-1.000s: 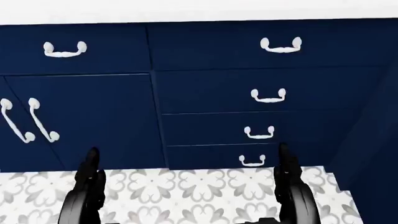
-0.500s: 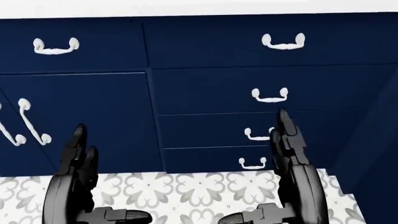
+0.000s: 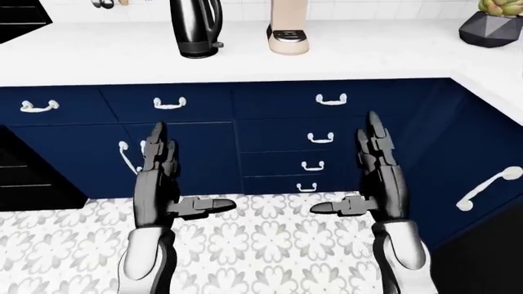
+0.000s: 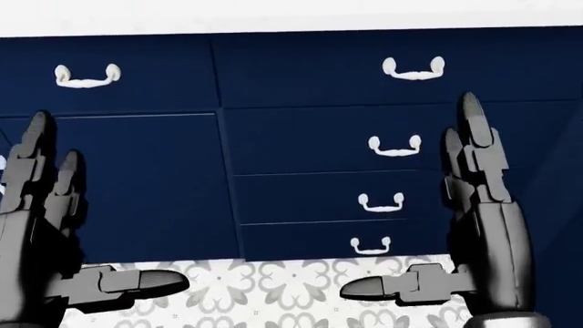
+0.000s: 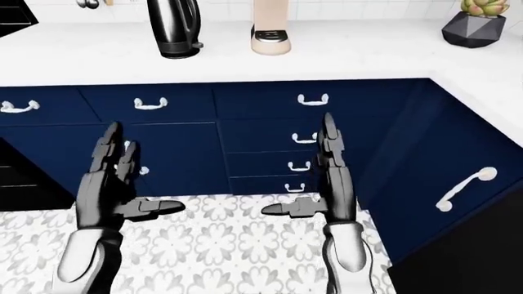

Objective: Press down the lever to turn on the electric kettle.

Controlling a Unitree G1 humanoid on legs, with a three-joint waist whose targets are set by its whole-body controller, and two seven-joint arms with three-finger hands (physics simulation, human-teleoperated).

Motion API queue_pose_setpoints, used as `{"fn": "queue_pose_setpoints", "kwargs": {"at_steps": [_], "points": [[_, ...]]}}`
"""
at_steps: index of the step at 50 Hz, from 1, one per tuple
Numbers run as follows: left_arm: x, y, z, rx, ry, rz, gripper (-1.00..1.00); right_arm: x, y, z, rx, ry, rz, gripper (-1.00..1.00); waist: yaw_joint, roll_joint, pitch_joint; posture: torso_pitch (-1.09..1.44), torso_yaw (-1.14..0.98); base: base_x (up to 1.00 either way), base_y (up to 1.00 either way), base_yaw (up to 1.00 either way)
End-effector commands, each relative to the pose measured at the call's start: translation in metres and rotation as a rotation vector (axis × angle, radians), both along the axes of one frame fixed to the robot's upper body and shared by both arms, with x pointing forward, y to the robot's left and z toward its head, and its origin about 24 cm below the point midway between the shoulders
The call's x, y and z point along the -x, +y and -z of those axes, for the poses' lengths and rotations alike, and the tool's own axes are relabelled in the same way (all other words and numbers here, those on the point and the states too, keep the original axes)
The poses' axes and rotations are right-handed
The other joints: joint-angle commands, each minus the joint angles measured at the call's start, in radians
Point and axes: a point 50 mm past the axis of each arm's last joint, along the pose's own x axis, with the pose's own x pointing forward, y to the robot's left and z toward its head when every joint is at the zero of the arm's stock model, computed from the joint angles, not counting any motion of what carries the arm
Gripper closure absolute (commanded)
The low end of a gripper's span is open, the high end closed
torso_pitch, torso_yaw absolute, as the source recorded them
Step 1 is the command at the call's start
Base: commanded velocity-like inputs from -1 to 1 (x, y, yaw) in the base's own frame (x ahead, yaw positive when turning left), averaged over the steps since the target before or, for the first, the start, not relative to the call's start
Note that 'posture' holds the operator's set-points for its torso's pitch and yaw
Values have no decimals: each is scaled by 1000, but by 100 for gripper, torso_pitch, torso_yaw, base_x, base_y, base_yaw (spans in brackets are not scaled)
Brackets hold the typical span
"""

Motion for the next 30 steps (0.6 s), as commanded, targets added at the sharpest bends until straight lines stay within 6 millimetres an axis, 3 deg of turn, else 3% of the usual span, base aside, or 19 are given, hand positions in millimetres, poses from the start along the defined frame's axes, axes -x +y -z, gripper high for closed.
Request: {"fn": "queue_pose_setpoints", "kwargs": {"at_steps": [1, 6, 7, 9, 11, 13, 15, 16, 19, 25, 30], "points": [[3, -1, -17, -4, -77, 5, -100, 3, -2, -16, -2, -81, 15, -100, 0, 1, -15, 0, 0, 0, 0, 0], [6, -3, -23, -17, -98, 2, -100, 2, -4, -11, 1, -76, 24, -100, -1, 0, -14, 0, 0, 0, 2, 0], [7, -2, -23, -17, -99, 0, -100, 2, -4, -12, 0, -76, 25, -100, -2, 4, -29, 0, 0, 0, 15, 0], [7, -1, -23, -14, -106, -8, -100, 3, -6, -7, -6, -73, 33, -100, -4, 0, -5, 0, 0, 0, 21, 0], [8, -2, -23, -16, -106, -6, -100, 3, -7, -7, -8, -73, 38, -100, -7, 6, -2, 0, 0, 0, 22, 0], [8, -2, -24, -17, -106, -5, -100, 3, -7, -8, -6, -76, 41, -100, -7, 29, 0, 0, 0, 0, 22, 0], [8, -3, -23, -19, -105, -4, -100, 4, -6, -9, -5, -78, 40, -100, -9, 80, 1, 0, 0, 0, 21, 0], [8, -3, -23, -19, -105, -4, -100, 4, -6, -9, -5, -77, 40, -100, -3, 56, 6, 0, 0, 0, 23, 0], [8, -2, -24, -19, -106, -6, -100, 5, -6, -10, -7, -78, 42, -100, -6, 55, 9, 0, 0, 0, 21, 0], [9, -2, -25, -21, -109, -7, -100, 5, -6, -12, -3, -84, 44, -100, -10, 14, 8, 0, 0, 0, 22, 0], [10, -2, -29, -19, -117, -7, -100, 5, -6, -13, 3, -85, 47, -100, -8, -39, 7, 0, 0, 0, 22, 0]]}}
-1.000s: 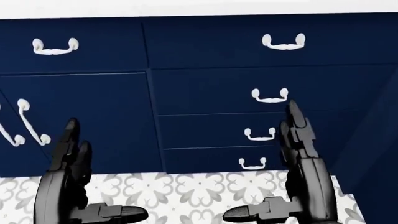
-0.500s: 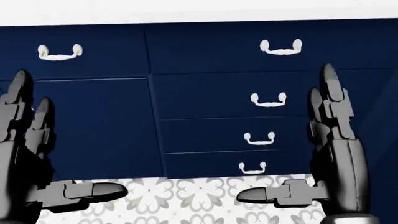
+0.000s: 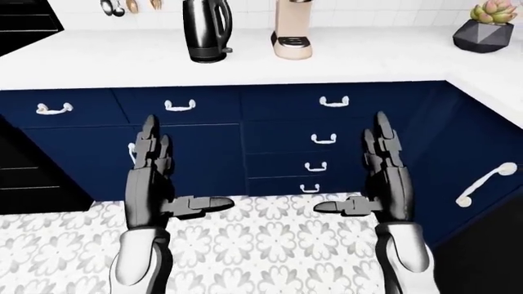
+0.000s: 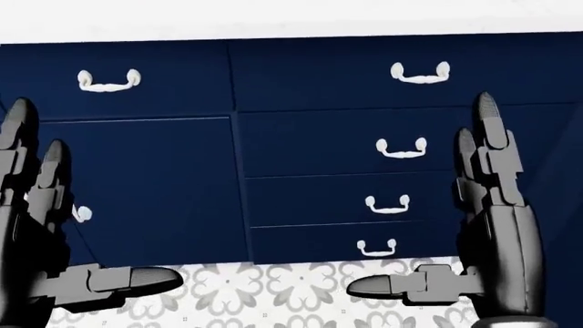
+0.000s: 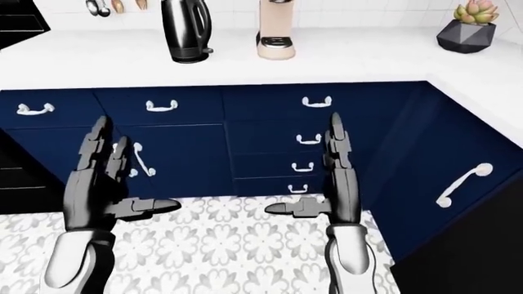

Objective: Press down the lever to turn on the electric kettle.

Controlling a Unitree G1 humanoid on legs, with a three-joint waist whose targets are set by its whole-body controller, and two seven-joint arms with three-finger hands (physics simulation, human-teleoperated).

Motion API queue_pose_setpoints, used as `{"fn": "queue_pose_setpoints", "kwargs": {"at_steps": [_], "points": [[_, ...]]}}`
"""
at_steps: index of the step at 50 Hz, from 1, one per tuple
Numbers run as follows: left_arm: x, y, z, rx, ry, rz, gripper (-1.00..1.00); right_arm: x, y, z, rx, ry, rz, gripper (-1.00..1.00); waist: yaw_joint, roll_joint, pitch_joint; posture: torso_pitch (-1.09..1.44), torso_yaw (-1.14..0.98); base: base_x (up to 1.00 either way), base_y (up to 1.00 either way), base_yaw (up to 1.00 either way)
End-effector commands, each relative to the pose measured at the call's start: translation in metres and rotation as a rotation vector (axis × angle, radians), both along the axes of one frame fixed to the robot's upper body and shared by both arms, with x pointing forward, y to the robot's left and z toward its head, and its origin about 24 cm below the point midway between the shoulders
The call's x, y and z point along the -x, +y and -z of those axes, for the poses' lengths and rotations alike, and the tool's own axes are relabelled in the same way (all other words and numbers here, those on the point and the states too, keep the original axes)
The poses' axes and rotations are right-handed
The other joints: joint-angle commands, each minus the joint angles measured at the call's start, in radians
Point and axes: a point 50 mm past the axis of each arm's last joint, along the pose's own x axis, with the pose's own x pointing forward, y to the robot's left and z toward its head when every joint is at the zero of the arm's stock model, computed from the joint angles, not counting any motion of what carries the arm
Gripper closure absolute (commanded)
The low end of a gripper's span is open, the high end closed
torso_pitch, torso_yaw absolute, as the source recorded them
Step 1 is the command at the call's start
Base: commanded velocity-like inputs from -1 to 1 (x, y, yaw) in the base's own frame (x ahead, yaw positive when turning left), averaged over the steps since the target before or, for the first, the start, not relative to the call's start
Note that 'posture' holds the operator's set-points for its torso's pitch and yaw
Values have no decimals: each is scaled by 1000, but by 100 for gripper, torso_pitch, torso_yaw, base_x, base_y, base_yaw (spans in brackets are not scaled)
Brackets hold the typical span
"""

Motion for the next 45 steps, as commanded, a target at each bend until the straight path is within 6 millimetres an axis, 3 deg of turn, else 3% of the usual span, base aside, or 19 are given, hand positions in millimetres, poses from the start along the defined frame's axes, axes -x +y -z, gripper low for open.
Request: {"fn": "queue_pose_setpoints", "kwargs": {"at_steps": [1, 3, 6, 10, 13, 15, 16, 18, 24, 28, 29, 30, 32, 37, 39, 41, 42, 43, 45], "points": [[3, -3, -13, -4, -80, 15, -100, 2, -1, -13, 10, -70, 6, -100, -3, -18, -19, 0, 0, 0, 23, 0], [2, -3, -14, -5, -82, 14, -100, 2, -1, -12, 14, -68, 7, -100, -11, 9, -11, 0, 0, 0, 22, 0], [2, -1, -15, -2, -85, 11, -100, 3, 0, -13, 14, -68, 5, -100, -6, -2, -22, 0, 0, 0, 22, 0], [3, -2, -14, -3, -86, 11, -100, 2, 0, -13, 15, -67, 6, -100, -4, 31, -9, 0, 0, 0, 23, 0], [2, -2, -15, -4, -85, 12, -100, 2, 0, -12, 15, -66, 5, -100, -8, 83, -10, 0, 0, 0, 22, 0], [2, -2, -14, -3, -85, 12, -100, 2, 0, -13, 17, -64, 5, -100, -3, 161, -33, 0, 0, 0, 23, 0], [2, -2, -14, -3, -85, 12, -100, 2, 0, -13, 16, -65, 4, -100, 5, 109, -18, 0, 0, 0, 23, 0], [3, -2, -14, -4, -85, 13, -100, 2, 0, -12, 18, -64, 5, -100, 6, 110, -14, 0, 0, 0, 23, 0], [2, -2, -15, -5, -87, 12, -100, 1, 0, -11, 19, -59, 6, -100, 3, 46, -8, 0, 0, 0, 23, 0], [2, -2, -20, -4, -88, 12, -100, 0, 0, -11, 17, -57, 6, -100, -1, -40, -23, 0, 0, 0, 23, 0], [2, -2, -16, -4, -87, 12, -100, 1, 0, -11, 18, -56, 6, -100, -15, 10, -12, 0, 0, 0, 24, 0], [3, -2, -14, -4, -87, 13, -100, 0, 0, -11, 17, -56, 6, -100, -5, -9, -14, 0, 0, 0, 23, 0], [3, -2, -13, -4, -88, 12, -100, 0, 0, -11, 16, -55, 5, -100, -9, -6, -20, 0, 0, 0, 23, 0], [3, -1, -14, -3, -88, 12, -100, 1, 0, -11, 17, -54, 6, -100, -6, 47, -3, 0, 0, 0, 23, 0], [3, -1, -13, -3, -88, 12, -100, 1, 0, -11, 17, -54, 5, -100, -9, 89, -7, 0, 0, 0, 24, 0], [3, -2, -14, -3, -88, 12, -100, 1, 0, -10, 17, -54, 6, -100, -1, 171, -33, 0, 0, 0, 23, 0], [4, -2, -14, -3, -88, 12, -100, 1, 0, -10, 17, -54, 6, -100, 5, 105, -10, 0, 0, 0, 23, 0], [4, -2, -14, -3, -89, 12, -100, 1, 0, -10, 17, -54, 6, -100, 2, 121, -9, 0, 0, 0, 23, 0], [4, -2, -13, -3, -89, 12, -100, 1, 0, -10, 17, -53, 6, -100, 5, 101, -18, 0, 0, 0, 23, 0]]}}
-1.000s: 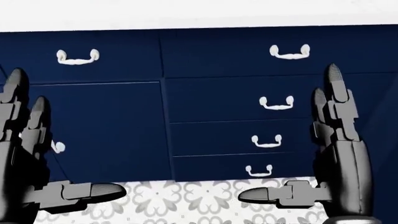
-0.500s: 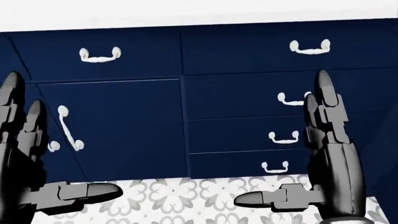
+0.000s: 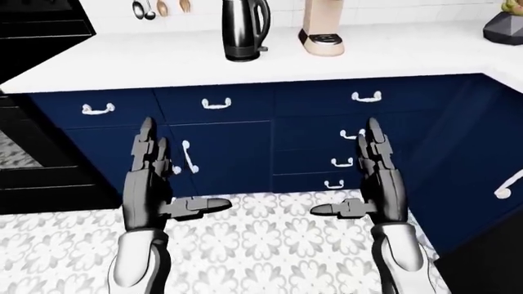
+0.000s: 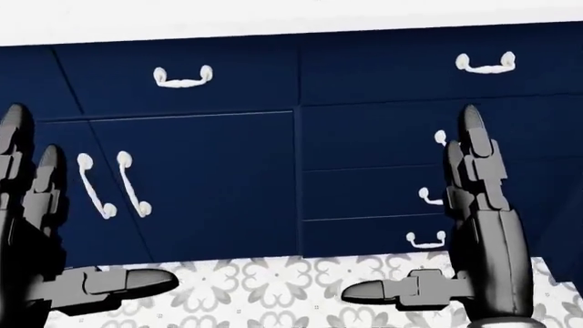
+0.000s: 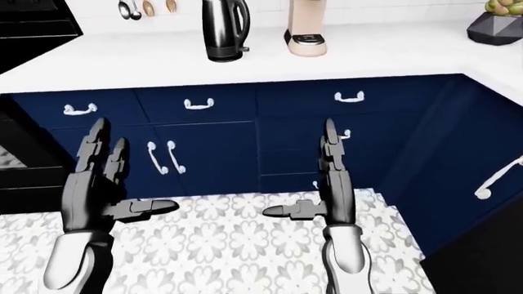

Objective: Press down the lever to turn on the electric kettle.

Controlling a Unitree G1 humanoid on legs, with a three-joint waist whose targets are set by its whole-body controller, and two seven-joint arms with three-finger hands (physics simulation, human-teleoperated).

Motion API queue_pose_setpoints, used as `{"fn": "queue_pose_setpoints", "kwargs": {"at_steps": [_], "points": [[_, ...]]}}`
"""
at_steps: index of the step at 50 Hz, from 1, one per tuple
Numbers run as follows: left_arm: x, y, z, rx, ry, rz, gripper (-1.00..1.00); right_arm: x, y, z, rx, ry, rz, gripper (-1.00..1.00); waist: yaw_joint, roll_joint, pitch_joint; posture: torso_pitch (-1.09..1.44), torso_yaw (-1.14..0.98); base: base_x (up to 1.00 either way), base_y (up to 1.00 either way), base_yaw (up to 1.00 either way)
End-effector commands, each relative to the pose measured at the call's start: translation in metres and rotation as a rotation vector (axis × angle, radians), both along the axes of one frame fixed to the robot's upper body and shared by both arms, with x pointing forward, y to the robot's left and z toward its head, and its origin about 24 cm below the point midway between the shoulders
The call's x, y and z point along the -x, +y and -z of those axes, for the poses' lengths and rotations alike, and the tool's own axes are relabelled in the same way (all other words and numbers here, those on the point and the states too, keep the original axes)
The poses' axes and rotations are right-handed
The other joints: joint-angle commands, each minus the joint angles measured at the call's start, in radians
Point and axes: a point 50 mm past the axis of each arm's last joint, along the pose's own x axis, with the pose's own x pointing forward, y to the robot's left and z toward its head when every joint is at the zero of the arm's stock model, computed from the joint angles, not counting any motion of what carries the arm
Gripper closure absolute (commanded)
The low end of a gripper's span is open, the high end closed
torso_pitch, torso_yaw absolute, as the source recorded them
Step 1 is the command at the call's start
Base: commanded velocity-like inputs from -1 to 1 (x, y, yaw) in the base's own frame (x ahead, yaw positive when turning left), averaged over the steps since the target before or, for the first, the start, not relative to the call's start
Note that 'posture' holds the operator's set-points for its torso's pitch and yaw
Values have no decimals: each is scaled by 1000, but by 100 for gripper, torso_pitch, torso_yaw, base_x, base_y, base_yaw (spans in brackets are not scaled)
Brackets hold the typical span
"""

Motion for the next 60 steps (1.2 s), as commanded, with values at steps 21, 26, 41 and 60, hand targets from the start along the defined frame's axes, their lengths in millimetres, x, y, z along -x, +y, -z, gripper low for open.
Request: {"fn": "queue_pose_setpoints", "kwargs": {"at_steps": [21, 26, 41, 60], "points": [[1, -6, -17, -7, -96, 30, -100, 6, -2, -23, -4, -126, -6, -100, -5, -51, -14, 0, 0, 2, 10, 0], [1, -6, -16, -7, -96, 29, -100, 6, -2, -23, -1, -125, -5, -100, -5, -23, 9, 0, 0, 18, 0, 0], [2, -6, -17, -4, -96, 29, -100, 5, -1, -20, 1, -120, -9, -100, 1, -106, 3, 0, 0, 37, 0, 0], [2, -5, -15, -4, -96, 28, -100, 2, -3, -17, 20, -94, 23, -100, 3, -2, 3, 0, 0, 37, 0, 0]]}}
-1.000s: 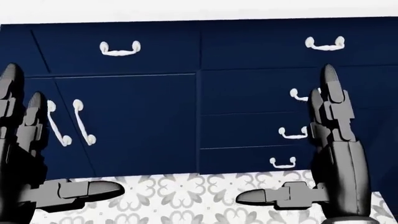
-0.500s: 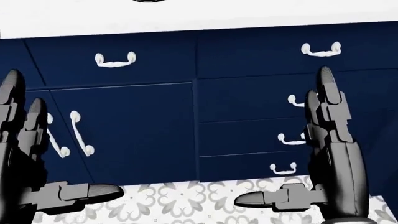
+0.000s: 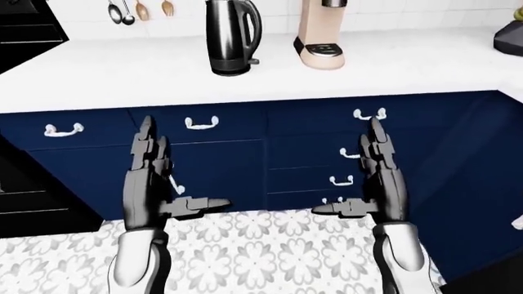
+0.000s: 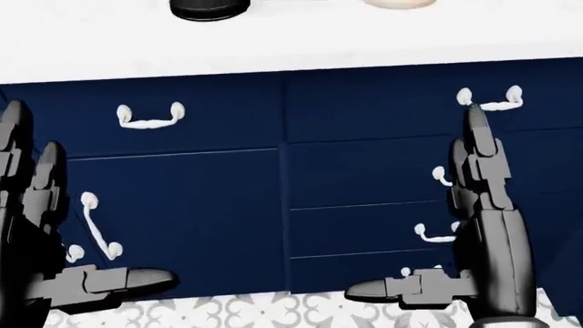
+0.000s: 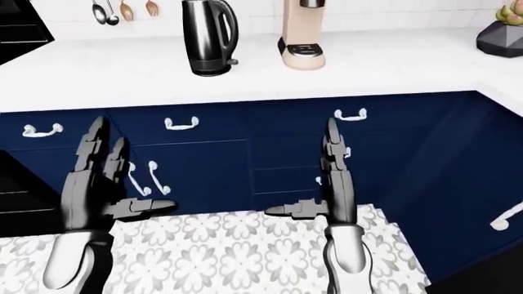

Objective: Press down the lever to turn on the electric kettle.

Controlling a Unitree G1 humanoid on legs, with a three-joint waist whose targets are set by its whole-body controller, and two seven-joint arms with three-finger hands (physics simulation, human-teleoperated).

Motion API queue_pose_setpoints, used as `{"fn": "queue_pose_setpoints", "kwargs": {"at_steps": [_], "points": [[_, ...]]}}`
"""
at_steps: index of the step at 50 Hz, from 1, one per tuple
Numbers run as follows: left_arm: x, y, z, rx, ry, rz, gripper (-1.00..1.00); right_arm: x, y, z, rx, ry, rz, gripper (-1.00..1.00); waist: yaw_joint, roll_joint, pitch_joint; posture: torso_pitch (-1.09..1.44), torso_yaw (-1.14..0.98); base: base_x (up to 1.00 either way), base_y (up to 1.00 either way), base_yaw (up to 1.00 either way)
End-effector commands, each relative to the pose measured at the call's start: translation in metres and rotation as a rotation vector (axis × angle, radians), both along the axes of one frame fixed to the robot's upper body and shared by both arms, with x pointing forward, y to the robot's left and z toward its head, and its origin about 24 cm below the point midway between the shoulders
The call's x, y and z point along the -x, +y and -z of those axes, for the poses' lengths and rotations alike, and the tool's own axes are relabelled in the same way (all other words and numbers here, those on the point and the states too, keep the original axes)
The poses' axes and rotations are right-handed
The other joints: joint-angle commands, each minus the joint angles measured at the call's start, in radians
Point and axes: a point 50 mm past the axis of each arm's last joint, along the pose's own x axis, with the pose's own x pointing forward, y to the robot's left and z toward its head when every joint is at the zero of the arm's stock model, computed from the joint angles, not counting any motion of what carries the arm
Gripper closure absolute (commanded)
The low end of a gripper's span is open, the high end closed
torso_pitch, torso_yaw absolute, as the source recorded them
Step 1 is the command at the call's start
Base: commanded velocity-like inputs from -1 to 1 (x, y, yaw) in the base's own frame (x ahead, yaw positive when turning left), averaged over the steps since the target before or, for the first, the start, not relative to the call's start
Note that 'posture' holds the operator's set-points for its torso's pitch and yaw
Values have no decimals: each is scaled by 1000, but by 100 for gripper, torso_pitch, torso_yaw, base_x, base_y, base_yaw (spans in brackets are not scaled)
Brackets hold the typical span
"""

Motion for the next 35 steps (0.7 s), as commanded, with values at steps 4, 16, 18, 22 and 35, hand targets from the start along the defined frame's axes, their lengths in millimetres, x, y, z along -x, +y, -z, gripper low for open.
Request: {"fn": "queue_pose_setpoints", "kwargs": {"at_steps": [4, 16, 18, 22, 35], "points": [[1, -5, -16, -6, -81, 23, -100, 3, -1, -17, 3, -97, 3, -100, 3, -45, 3, 0, 0, 0, 0, 0], [1, -4, -14, -6, -82, 21, -100, 3, 0, -18, 5, -102, 2, -100, -15, -49, -21, 0, 0, 0, 0, 10], [1, -4, -14, -6, -82, 22, -100, 3, 0, -18, 5, -102, 1, -100, -14, -20, -14, 0, 0, 0, 0, 17], [2, -4, -12, -6, -81, 23, -100, 3, 0, -17, 4, -103, 0, -100, -1, 22, -32, 0, 0, 0, 0, 18], [1, -5, -14, -6, -81, 24, -100, 4, 0, -17, 6, -104, 5, -100, -12, -95, -28, 0, 0, 0, 0, 21]]}}
